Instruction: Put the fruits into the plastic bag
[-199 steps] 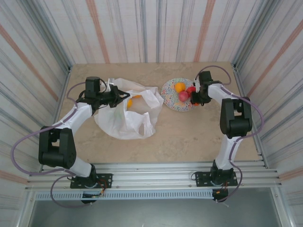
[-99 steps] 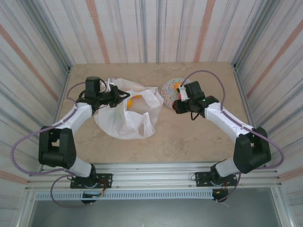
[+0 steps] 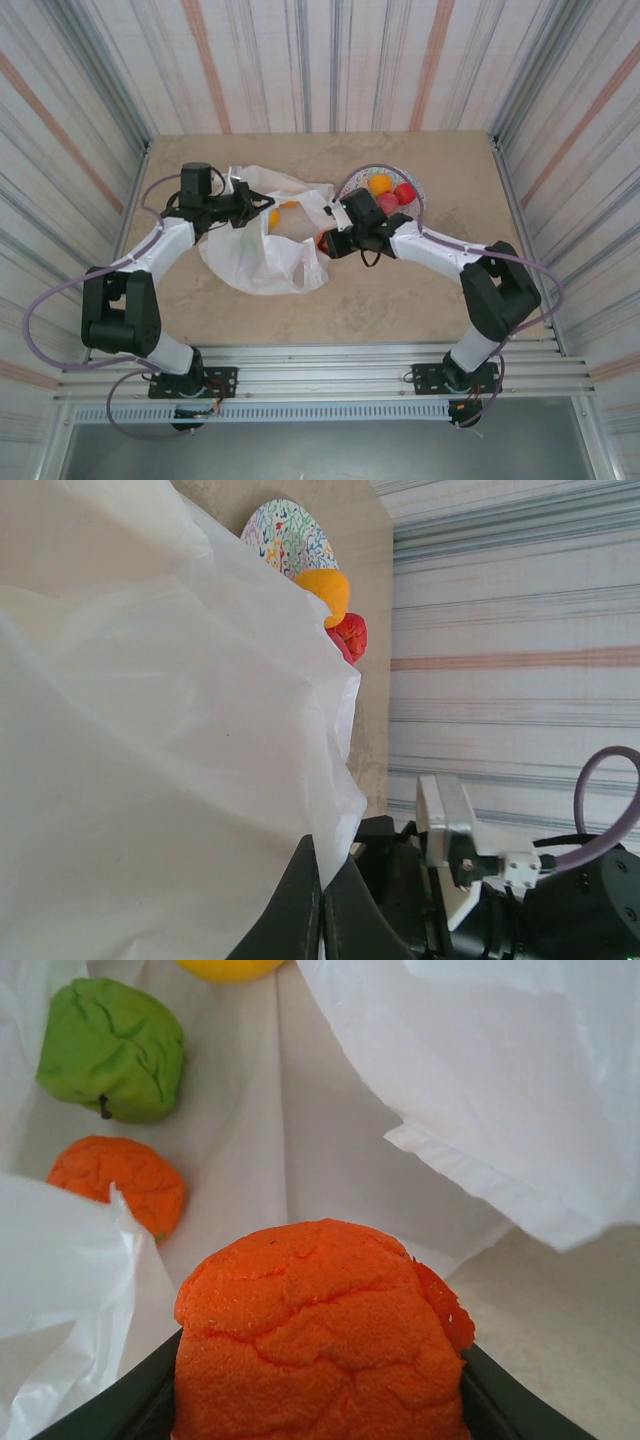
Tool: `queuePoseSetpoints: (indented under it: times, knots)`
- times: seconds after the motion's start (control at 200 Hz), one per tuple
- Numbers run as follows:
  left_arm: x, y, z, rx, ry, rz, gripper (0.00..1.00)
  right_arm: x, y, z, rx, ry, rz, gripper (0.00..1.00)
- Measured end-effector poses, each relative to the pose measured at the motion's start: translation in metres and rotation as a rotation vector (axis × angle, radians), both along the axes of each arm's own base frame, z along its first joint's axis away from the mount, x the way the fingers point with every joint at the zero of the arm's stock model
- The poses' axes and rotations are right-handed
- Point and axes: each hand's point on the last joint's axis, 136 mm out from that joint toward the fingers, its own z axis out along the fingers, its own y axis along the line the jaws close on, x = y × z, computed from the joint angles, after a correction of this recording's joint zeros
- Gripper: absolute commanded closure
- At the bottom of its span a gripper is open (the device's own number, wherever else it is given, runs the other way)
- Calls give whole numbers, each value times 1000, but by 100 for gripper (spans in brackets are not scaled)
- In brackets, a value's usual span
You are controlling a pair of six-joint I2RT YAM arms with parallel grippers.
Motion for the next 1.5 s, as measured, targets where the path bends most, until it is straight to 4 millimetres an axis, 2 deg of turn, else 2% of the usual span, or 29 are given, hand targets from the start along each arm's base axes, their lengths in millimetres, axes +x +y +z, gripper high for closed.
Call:
queuePoseSetpoints:
  times: [0.256,0.441,0.641,0.917,1.032,1.298,1.403,1.503]
  knots:
    - [0,0,0,0,0,0,100,15,25,-10,24,-2,25,50]
    - [-1,-1,0,0,0,-3,100,17,60,-2,98,-10,54,51]
    - [-4,-9,0,0,0,-24,100,39,85,7,219,-30,-10,51]
    - [-6,-13,13,-4,-28,-36,100,58,102,0,329,-25,-80,50]
    - [-6,-14,20,-6,-43,-36,100,59,109,2,363,-27,-91,50]
    - [-6,-14,21,-7,-43,-35,100,50,138,24,476,-60,-81,48]
    - [-6,-14,21,-7,-41,-34,100,47,145,16,483,-51,-84,46]
    - [-6,-13,21,-8,-37,-31,100,44,149,-2,466,-22,-92,44]
